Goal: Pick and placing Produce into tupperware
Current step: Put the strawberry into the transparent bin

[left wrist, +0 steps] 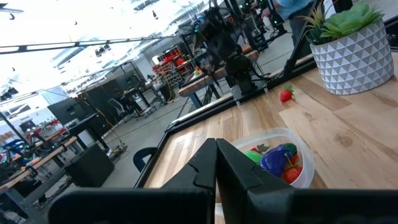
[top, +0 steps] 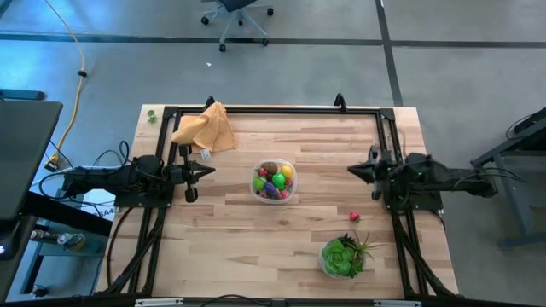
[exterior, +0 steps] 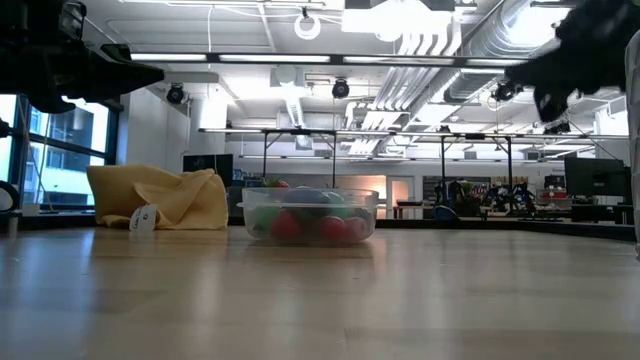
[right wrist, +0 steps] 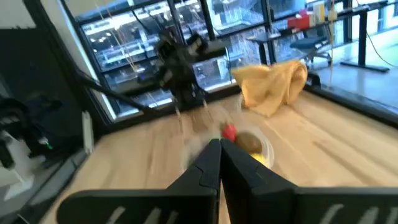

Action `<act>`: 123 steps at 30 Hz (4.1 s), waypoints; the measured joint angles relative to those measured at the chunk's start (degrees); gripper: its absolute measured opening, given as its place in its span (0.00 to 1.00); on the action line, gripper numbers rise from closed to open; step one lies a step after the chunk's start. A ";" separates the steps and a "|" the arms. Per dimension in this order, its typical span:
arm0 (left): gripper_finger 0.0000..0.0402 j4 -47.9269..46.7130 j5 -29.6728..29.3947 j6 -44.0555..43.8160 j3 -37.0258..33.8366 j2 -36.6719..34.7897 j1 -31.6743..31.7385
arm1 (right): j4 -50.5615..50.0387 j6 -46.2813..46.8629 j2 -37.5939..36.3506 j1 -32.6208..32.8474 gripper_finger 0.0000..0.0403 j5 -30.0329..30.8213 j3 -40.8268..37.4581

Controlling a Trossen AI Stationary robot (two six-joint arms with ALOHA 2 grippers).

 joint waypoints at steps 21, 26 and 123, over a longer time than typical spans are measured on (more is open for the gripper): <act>0.00 -0.01 0.01 0.00 -0.02 0.00 0.02 | -63.13 46.46 36.52 0.02 0.27 3.48 49.22; 0.00 0.01 0.00 0.00 -0.01 -0.02 0.02 | -69.37 55.11 43.97 0.02 0.27 -6.52 52.09; 0.00 0.01 0.02 -0.01 -0.02 -0.02 0.01 | -28.88 65.72 70.90 13.15 0.33 -19.54 21.91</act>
